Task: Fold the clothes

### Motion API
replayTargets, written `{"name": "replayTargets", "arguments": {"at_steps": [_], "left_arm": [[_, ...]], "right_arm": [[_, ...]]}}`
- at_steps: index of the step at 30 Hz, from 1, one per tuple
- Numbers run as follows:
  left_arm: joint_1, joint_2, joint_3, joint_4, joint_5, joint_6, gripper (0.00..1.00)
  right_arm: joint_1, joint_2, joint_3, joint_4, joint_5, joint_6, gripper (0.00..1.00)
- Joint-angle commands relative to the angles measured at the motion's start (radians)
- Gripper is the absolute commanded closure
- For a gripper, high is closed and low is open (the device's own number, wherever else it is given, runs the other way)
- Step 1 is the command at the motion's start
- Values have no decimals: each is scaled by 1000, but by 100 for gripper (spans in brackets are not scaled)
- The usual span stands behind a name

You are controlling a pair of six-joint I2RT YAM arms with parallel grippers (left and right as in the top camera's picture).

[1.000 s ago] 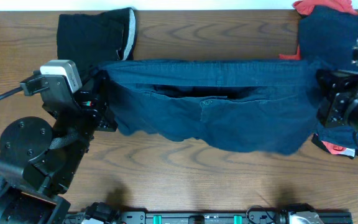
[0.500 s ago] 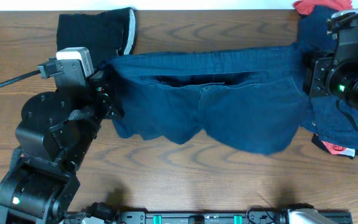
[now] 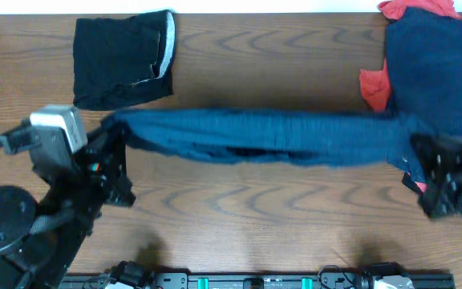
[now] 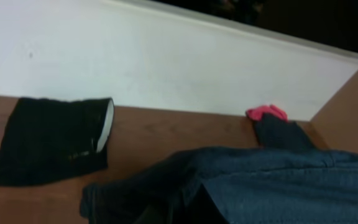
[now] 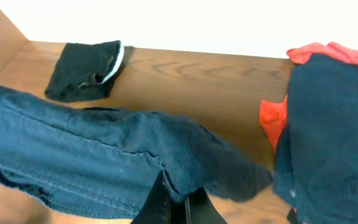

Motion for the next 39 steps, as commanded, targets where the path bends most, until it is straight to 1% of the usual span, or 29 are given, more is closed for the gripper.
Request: {"name": "replayTargets", "arguments": {"at_steps": [1,5,9,14,21,30,35,39], "left_arm": [[24,-5,21,-32,-167,-41,94],[24,17,13,-40,-172,-40,94],[24,87,13,-26,-179,-39,94],[24,230,13,3,-179,-39,94],[24,496,13,94,-179,-39,94],[24,825,13,338,-179,-39,94],[24,996,13,518,-179,-39,94],[24,1116,13,690,-179,-39,93]], "right_arm": [[-11,-19,13,-21,216,17,99],[-11,-8,11,14,260,17,99],[-11,55,11,65,264,17,99],[-11,200,11,92,264,17,99],[-11,484,11,170,256,16,99],[-11,877,11,439,248,16,99],[-9,1070,11,623,206,18,99],[-5,1196,11,780,184,50,99]]}}
